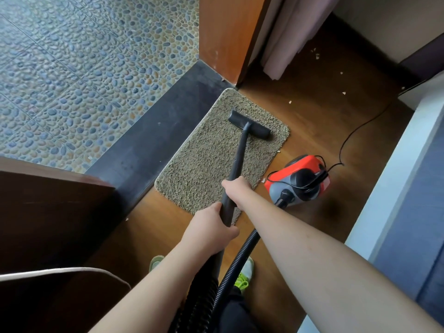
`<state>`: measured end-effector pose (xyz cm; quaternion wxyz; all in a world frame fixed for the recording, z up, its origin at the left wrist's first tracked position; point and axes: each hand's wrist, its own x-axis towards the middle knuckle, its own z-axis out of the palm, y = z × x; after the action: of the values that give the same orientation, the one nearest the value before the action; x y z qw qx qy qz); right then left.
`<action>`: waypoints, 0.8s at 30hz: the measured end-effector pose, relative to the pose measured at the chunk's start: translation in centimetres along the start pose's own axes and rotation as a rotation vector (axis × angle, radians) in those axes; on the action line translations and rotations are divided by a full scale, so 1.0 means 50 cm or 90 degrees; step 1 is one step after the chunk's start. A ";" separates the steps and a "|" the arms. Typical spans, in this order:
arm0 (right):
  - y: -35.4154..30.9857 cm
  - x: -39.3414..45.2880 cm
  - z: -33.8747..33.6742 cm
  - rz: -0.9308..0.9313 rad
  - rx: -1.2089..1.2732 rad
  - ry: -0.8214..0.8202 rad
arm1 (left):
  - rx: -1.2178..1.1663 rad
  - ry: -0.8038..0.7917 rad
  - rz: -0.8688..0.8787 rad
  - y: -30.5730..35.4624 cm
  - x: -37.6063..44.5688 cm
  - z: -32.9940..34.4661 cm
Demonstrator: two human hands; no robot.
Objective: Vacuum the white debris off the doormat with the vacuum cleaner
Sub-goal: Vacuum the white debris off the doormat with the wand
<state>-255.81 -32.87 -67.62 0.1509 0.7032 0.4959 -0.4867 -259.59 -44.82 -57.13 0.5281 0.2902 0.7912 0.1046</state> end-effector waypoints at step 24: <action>0.064 -0.095 0.048 -0.011 0.018 -0.025 | -0.048 -0.010 -0.026 -0.059 -0.102 -0.002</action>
<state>-254.56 -38.65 -65.71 0.1461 0.6910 0.4920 -0.5091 -259.34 -50.11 -54.53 0.5467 0.2547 0.7884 0.1212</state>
